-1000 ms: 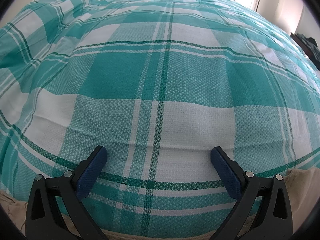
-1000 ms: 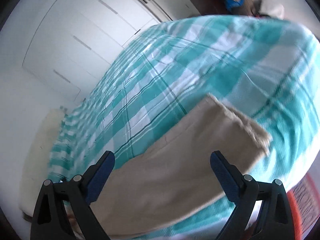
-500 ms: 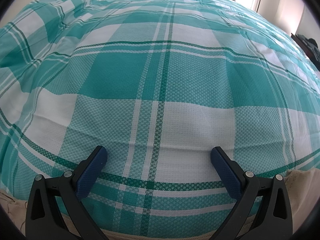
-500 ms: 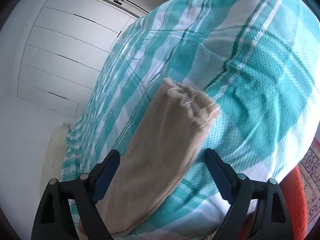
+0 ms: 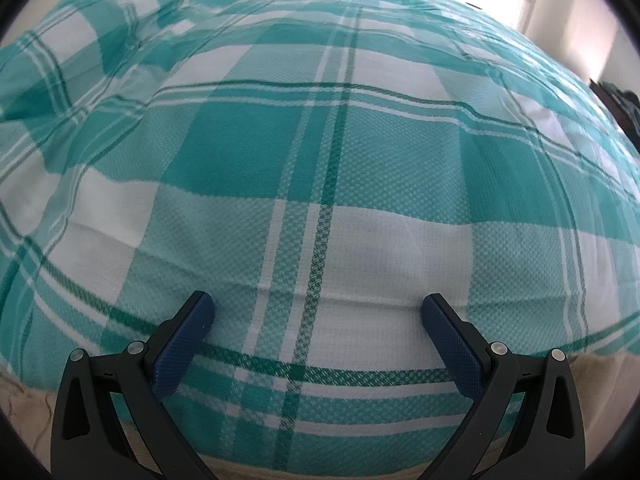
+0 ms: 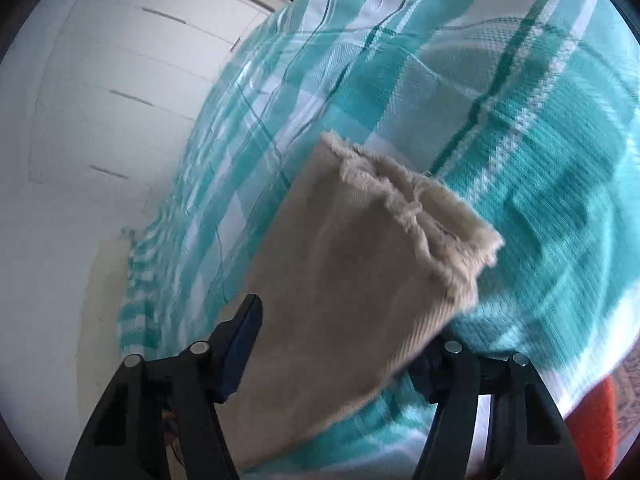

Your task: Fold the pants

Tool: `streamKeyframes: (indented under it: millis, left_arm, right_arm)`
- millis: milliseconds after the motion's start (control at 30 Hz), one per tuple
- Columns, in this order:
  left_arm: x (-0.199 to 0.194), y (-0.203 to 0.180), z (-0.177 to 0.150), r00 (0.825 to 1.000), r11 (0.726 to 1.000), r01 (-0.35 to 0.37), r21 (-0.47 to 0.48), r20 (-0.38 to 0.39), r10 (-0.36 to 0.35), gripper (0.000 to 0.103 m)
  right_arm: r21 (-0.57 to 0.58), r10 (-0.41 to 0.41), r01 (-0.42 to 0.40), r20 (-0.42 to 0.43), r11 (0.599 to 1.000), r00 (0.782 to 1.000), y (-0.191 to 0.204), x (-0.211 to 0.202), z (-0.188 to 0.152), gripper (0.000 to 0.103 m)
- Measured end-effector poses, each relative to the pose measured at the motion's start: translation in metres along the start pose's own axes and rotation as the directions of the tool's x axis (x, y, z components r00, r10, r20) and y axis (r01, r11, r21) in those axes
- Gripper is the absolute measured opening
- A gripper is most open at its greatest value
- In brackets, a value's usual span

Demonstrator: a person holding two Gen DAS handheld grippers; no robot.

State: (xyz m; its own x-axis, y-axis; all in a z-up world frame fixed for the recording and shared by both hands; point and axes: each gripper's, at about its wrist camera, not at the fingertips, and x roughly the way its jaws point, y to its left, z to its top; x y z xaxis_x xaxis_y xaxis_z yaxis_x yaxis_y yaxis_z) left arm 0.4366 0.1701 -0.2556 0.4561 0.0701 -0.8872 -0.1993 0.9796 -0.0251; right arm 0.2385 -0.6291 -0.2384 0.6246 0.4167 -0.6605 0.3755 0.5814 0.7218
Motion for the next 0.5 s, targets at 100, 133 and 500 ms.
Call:
streamKeyframes:
  millis: [100,133,500]
  left_arm:
    - [-0.002,-0.005,0.005,0.995,0.999,-0.042,0.001,-0.088,0.041,0.102]
    - [-0.008,-0.009,0.007,0.991,0.998,-0.067,-0.003,-0.120,0.066,0.099]
    - [-0.176,-0.231,-0.061,0.886,0.809,0.464,0.360,-0.189,-0.423,0.094]
  right_arm:
    - [-0.016,-0.055,0.056,0.041,0.998,0.998,-0.002,-0.002,0.001,0.007]
    - [0.006,-0.034,0.033,0.049,0.999,0.998,-0.003,-0.002,0.001,0.007]
    - [-0.022,0.090,-0.087,0.156,0.996,0.984,-0.003,-0.022,-0.011,0.007]
